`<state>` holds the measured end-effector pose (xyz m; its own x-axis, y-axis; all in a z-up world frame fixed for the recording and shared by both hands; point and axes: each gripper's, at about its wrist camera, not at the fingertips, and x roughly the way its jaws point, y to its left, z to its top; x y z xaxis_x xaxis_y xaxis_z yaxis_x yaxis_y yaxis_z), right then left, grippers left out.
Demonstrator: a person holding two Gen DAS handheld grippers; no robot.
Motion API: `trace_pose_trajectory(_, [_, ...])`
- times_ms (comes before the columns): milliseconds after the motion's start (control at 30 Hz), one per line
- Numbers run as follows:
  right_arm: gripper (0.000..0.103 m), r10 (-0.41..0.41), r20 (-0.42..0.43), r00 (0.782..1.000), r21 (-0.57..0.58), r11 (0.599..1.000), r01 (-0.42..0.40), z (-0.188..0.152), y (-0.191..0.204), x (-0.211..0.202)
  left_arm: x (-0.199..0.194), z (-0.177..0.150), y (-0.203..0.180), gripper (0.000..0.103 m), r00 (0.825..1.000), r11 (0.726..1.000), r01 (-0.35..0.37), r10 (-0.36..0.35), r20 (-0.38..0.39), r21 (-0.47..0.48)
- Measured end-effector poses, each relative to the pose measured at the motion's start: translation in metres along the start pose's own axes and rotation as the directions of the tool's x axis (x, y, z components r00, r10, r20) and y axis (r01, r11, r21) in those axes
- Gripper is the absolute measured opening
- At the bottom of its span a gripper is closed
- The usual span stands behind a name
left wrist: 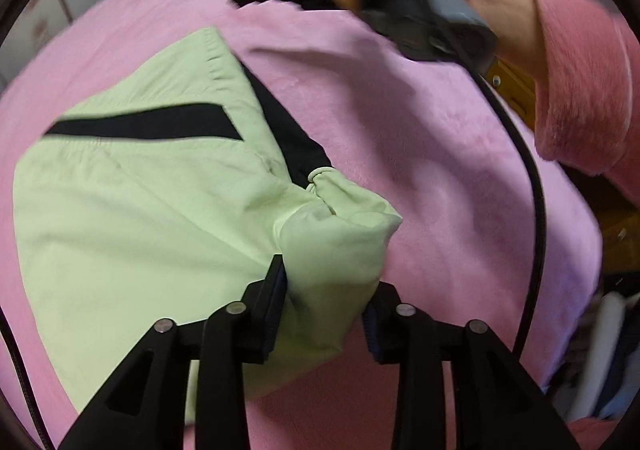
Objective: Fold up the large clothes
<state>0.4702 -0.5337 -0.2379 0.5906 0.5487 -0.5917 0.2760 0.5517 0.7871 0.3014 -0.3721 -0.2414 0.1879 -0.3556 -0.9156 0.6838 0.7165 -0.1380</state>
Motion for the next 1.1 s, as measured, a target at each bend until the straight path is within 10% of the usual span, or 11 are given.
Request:
trace_pose_trajectory(100, [0.001,-0.079,-0.046,0.996,-0.068,0.995,0.076,-0.003,0.013,-0.004,-0.026,-0.001,0.016,0.065,0.997,0.991,0.075,-0.076,-0.003,-0.114])
trace_pose_trajectory(367, [0.006,-0.200,-0.217,0.955,-0.179,0.970,0.163,-0.062,0.035,-0.024,-0.087,-0.029,0.081,0.072,0.998,0.948,-0.066,0.058,-0.037,-0.310])
trace_pose_trajectory(500, [0.040,-0.212,-0.324,0.922,-0.193,0.969,0.155,-0.101,0.035,-0.024,-0.103,-0.050,0.116,0.072,0.991,0.901,-0.132,0.116,-0.065,-0.412])
trace_pose_trajectory(1000, [0.040,-0.522,-0.434,0.734,-0.374,0.846,0.380,-0.186,0.037,0.000,-0.077,-0.127,0.203,0.064,0.990,0.736,-0.069,-0.032,-0.136,-0.673])
trace_pose_trajectory(1100, [0.019,-0.550,-0.394,0.737,-0.439,0.816,0.375,-0.196,0.036,-0.003,-0.073,-0.133,0.206,0.062,0.992,0.733,-0.045,-0.048,-0.117,-0.679])
